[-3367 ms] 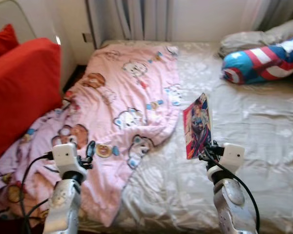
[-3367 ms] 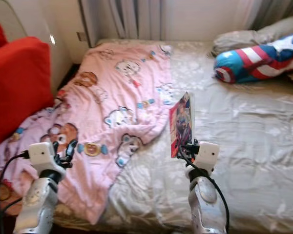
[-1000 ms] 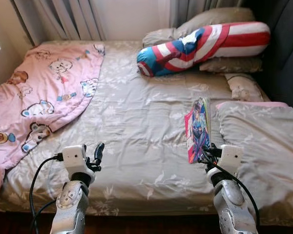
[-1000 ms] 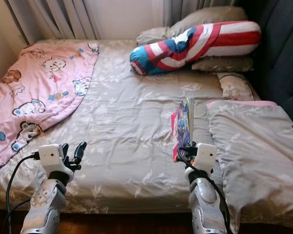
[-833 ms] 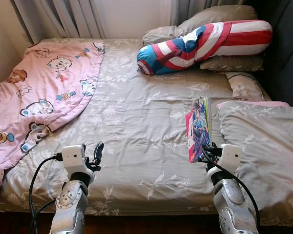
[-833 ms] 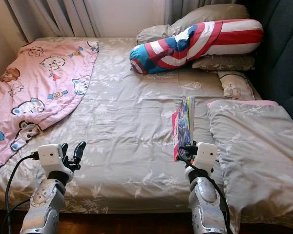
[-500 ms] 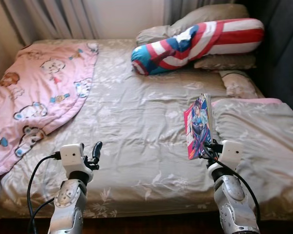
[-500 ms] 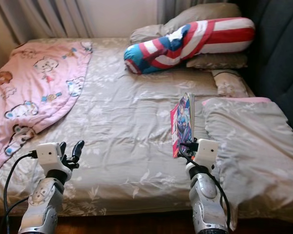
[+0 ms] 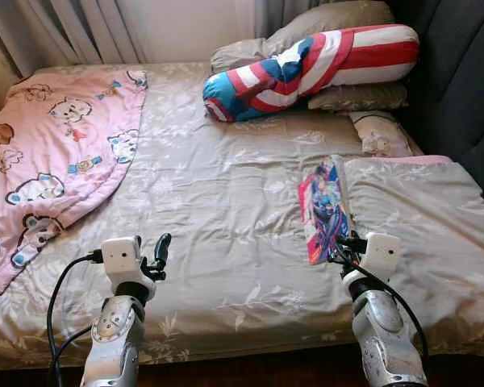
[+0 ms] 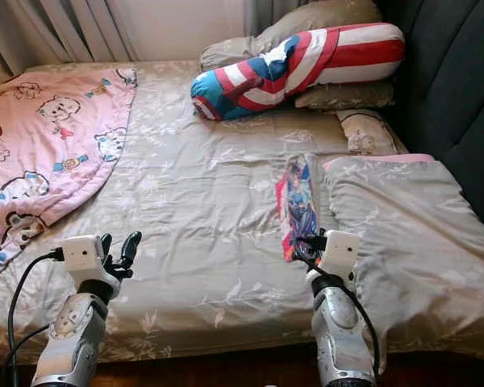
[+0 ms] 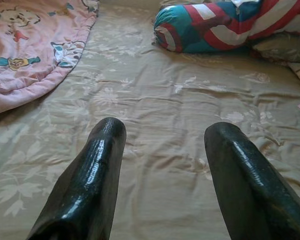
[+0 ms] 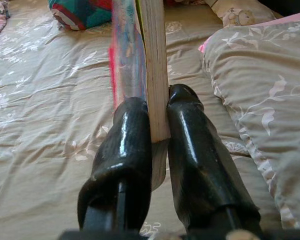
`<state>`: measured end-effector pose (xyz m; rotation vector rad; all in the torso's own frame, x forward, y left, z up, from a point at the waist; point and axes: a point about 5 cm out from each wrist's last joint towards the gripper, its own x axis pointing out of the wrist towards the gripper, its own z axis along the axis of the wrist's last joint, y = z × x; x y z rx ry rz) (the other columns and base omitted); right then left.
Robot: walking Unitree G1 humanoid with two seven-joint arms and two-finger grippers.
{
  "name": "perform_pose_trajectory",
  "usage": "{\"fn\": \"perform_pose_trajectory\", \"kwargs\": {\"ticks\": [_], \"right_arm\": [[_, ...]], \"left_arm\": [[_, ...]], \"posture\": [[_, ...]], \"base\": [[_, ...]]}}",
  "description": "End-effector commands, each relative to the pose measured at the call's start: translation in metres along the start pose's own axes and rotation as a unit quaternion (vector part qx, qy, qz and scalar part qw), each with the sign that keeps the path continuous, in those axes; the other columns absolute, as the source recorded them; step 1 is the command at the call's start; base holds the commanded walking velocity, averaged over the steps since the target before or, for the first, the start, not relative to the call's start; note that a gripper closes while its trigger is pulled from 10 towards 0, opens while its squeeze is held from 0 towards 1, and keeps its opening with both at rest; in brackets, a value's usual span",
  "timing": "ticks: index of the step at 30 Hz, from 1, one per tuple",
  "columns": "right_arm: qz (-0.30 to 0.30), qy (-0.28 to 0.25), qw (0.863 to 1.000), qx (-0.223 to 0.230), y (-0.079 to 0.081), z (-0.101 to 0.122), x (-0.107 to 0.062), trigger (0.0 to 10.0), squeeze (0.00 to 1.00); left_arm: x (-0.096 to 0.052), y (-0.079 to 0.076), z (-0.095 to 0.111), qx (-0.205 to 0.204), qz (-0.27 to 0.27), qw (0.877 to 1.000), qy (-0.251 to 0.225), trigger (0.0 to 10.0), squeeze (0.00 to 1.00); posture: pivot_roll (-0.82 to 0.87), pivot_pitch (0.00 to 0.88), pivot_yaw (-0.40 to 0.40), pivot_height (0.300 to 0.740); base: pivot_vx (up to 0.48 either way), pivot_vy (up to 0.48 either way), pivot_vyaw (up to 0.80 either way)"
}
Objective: Clean up the room
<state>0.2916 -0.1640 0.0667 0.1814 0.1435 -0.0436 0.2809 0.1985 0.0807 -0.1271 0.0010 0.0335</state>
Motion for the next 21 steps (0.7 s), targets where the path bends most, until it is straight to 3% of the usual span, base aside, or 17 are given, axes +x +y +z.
{"fn": "perform_pose_trajectory", "kwargs": {"ticks": [1, 7, 12, 21], "right_arm": [[0.001, -0.017, 1.000, 0.002, 0.0013, 0.0053, 0.0019, 10.0, 0.00], [0.002, -0.014, 1.000, 0.005, 0.0014, 0.0049, 0.0022, 10.0, 0.00], [0.001, -0.008, 1.000, -0.002, 0.0016, 0.0020, 0.0020, 10.0, 0.00], [0.015, -0.001, 1.000, -0.005, 0.0051, -0.0001, 0.0018, 10.0, 0.00]], "left_arm": [[-0.0031, 0.0020, -0.0031, -0.004, 0.007, 1.000, 0.009, 10.0, 0.00], [-0.0041, 0.0014, -0.0042, -0.005, 0.005, 1.000, 0.010, 10.0, 0.00], [-0.0039, -0.0001, -0.0045, -0.007, 0.003, 1.000, 0.009, 10.0, 0.00], [-0.0047, 0.0027, -0.0047, -0.006, 0.012, 1.000, 0.009, 10.0, 0.00]], "posture": [[0.00, 0.123, 0.003, 0.712], [0.00, 0.114, 0.003, 0.712], [0.00, 0.110, 0.002, 0.712], [0.00, 0.117, 0.001, 0.712]], "base": [[0.285, 0.000, 0.00], [0.299, 0.000, 0.00], [0.313, 0.000, -0.68], [0.000, 0.000, 0.00]]}}
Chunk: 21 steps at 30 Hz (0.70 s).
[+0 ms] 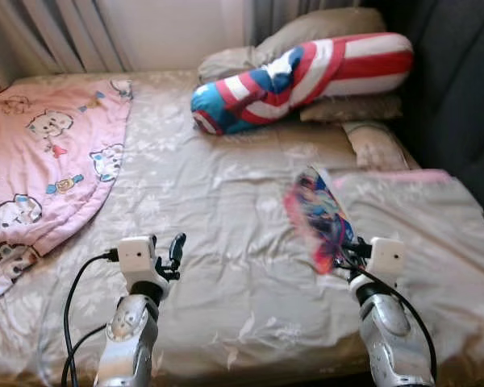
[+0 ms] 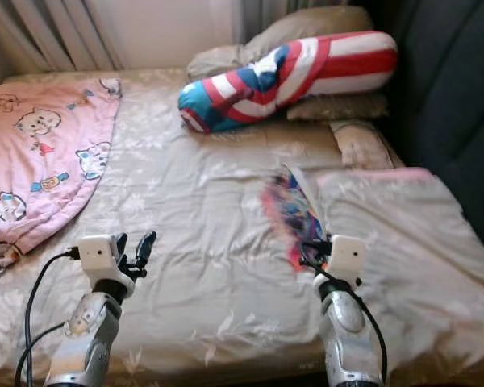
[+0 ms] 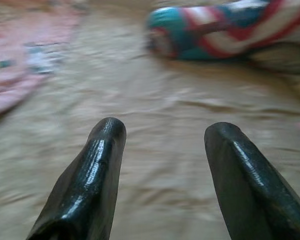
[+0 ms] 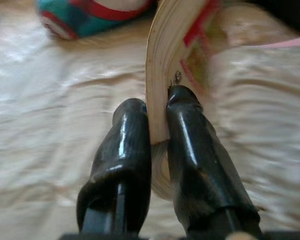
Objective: Clean up the room
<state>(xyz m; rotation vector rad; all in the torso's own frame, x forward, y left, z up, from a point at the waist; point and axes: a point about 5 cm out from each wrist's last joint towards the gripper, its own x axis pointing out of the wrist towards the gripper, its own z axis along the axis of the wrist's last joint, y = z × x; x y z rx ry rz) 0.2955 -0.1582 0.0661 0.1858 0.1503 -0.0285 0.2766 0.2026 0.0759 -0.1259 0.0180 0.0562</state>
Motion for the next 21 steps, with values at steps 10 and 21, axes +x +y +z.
{"fn": "perform_pose_trajectory", "kwargs": {"ticks": [10, 21], "right_arm": [[0.039, 0.002, 0.999, -0.005, 0.006, 0.000, -0.001, 10.0, 0.00], [0.070, 0.017, 0.996, -0.054, 0.013, -0.003, 0.000, 10.0, 0.00]], "left_arm": [[0.000, -0.002, 0.001, -0.008, 0.001, 1.000, -0.002, 10.0, 0.00], [0.000, -0.003, 0.002, -0.010, 0.000, 1.000, -0.005, 10.0, 0.00]], "posture": [[-0.01, 0.124, 0.004, 0.712], [-0.01, 0.129, 0.005, 0.697]], "base": [[0.000, 0.000, 0.00], [0.000, 0.000, 0.00]]}}
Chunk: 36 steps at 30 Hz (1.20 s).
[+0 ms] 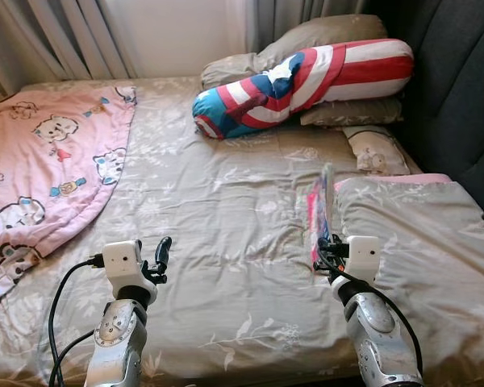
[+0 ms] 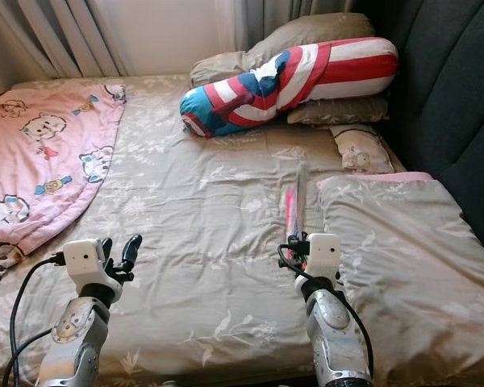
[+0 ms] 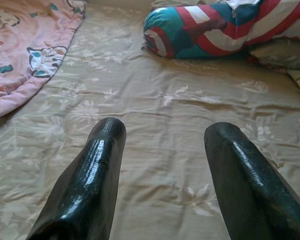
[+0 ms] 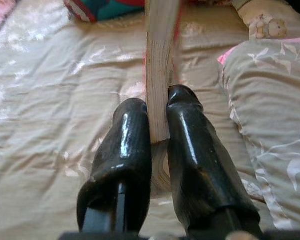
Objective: Clean up the room
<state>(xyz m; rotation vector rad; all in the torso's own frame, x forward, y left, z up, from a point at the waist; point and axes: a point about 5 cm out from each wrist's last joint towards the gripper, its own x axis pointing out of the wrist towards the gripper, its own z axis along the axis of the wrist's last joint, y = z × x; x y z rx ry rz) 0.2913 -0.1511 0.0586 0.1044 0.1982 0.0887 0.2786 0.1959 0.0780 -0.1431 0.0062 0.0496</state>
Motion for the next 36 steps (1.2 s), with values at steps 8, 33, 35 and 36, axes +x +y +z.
{"fn": "perform_pose_trajectory", "kwargs": {"ticks": [8, 33, 35, 36], "right_arm": [[0.004, -0.020, 1.000, 0.002, 0.006, 0.006, 0.002, 10.0, 0.00], [0.010, 0.003, 1.000, 0.008, 0.010, -0.007, 0.003, 10.0, 0.00], [0.015, 0.008, 1.000, 0.009, 0.012, -0.009, 0.004, 10.0, 0.00], [0.016, 0.009, 1.000, 0.009, 0.013, -0.009, 0.005, 10.0, 0.00]], "left_arm": [[-0.002, 0.005, 0.001, 0.000, 0.003, 1.000, 0.001, 10.0, 0.00], [-0.002, 0.005, 0.002, 0.004, 0.000, 1.000, 0.004, 10.0, 0.00], [-0.002, 0.005, 0.002, 0.004, -0.001, 1.000, 0.003, 10.0, 0.00], [-0.002, 0.005, 0.002, 0.004, -0.001, 1.000, 0.003, 10.0, 0.00]], "posture": [[-0.01, 0.134, 0.008, 0.673], [0.00, 0.146, 0.019, 0.648], [0.01, 0.147, 0.022, 0.648], [0.01, 0.147, 0.022, 0.648]], "base": [[0.000, 0.000, 0.00], [0.000, 0.000, 0.00], [0.000, 0.000, 0.00], [0.000, 0.000, 0.00]]}}
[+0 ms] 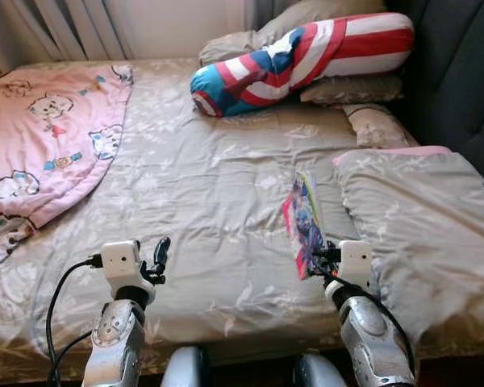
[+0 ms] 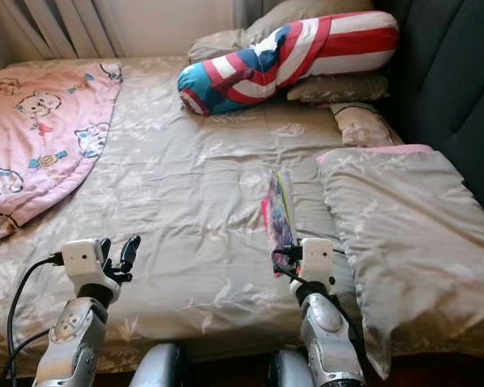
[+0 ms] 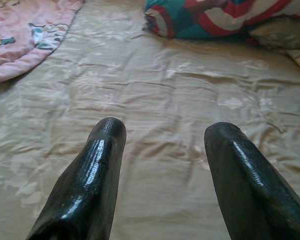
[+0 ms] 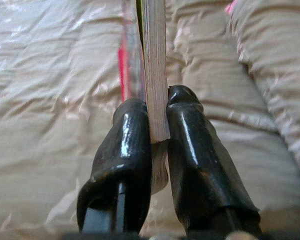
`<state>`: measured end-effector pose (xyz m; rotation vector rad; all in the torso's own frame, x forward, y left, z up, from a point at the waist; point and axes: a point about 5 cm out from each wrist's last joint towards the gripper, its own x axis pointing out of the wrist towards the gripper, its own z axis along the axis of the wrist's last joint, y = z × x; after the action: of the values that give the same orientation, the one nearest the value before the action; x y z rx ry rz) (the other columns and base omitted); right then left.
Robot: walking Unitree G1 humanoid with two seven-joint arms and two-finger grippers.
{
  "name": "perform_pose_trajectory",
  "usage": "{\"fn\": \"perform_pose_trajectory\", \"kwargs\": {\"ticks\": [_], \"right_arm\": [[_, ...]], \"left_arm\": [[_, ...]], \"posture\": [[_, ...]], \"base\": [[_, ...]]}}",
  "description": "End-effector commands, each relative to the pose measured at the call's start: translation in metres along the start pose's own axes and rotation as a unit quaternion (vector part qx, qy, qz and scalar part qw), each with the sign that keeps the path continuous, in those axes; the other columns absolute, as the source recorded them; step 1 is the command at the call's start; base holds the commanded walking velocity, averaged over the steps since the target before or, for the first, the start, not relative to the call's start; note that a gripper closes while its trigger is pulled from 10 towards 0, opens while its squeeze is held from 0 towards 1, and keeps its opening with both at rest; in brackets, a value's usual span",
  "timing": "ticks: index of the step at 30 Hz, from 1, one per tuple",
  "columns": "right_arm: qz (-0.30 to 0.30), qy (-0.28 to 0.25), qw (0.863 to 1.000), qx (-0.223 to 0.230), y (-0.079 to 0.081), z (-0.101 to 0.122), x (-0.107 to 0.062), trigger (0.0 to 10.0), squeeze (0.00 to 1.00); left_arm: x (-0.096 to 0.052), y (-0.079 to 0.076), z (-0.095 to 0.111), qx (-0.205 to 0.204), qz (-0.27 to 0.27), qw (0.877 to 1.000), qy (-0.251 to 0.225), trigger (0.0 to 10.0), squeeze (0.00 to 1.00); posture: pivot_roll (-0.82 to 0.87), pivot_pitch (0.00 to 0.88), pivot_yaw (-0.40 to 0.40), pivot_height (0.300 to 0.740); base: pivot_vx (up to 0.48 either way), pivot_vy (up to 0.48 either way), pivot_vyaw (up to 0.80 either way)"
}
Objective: Clean up the room
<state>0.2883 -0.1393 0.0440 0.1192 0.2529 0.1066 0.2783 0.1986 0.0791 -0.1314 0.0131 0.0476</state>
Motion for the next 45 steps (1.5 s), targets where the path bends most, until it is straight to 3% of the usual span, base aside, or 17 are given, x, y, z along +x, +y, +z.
{"fn": "perform_pose_trajectory", "kwargs": {"ticks": [1, 13, 20, 21, 25, 33, 37, 45], "right_arm": [[0.009, -0.017, 1.000, 0.003, 0.003, 0.007, 0.005, 10.0, 0.00], [-0.004, 0.010, 0.998, 0.063, -0.006, 0.005, 0.027, 10.0, 0.00], [-0.033, 0.014, 0.992, 0.124, -0.013, 0.013, 0.041, 10.0, 0.00], [-0.036, 0.021, 0.988, 0.150, -0.013, 0.014, 0.044, 10.0, 0.00], [-0.008, 0.009, 0.991, 0.130, -0.007, 0.024, 0.050, 10.0, 0.00], [0.045, -0.010, 0.988, 0.144, 0.001, 0.035, 0.055, 10.0, 0.00], [0.038, 0.016, 0.988, 0.152, -0.006, 0.023, 0.050, 10.0, 0.00], [-0.036, 0.073, 0.987, 0.139, -0.030, -0.004, 0.038, 10.0, 0.00]], "left_arm": [[-0.002, 0.003, 0.001, -0.001, -0.001, 1.000, 0.000, 10.0, 0.00], [-0.006, 0.008, 0.006, 0.016, -0.006, 1.000, 0.001, 10.0, 0.00], [-0.014, 0.014, 0.009, 0.031, -0.009, 0.999, 0.009, 10.0, 0.00], [-0.017, 0.016, 0.009, 0.033, -0.009, 0.999, 0.012, 10.0, 0.00], [-0.024, 0.018, 0.011, 0.042, -0.010, 0.999, 0.016, 10.0, 0.00], [-0.038, 0.026, 0.014, 0.056, -0.007, 0.998, 0.030, 10.0, 0.00], [-0.043, 0.026, 0.011, 0.063, -0.011, 0.997, 0.043, 10.0, 0.00], [-0.050, 0.026, 0.013, 0.068, -0.014, 0.996, 0.054, 10.0, 0.00]], "posture": [[0.01, 0.148, 0.025, 0.648], [0.05, 0.170, 0.055, 0.648], [0.08, 0.196, 0.081, 0.648], [0.09, 0.204, 0.090, 0.648], [0.12, 0.224, 0.105, 0.648], [0.15, 0.257, 0.123, 0.648], [0.15, 0.279, 0.136, 0.648], [0.17, 0.296, 0.147, 0.648]], "base": [[0.000, 0.000, 0.00], [0.000, 0.000, 0.00], [0.000, 0.000, 0.00], [0.000, 0.000, 0.00], [0.000, 0.000, 0.00], [0.000, 0.000, 0.00], [0.000, 0.000, 0.00], [0.000, 0.000, 0.00]]}}
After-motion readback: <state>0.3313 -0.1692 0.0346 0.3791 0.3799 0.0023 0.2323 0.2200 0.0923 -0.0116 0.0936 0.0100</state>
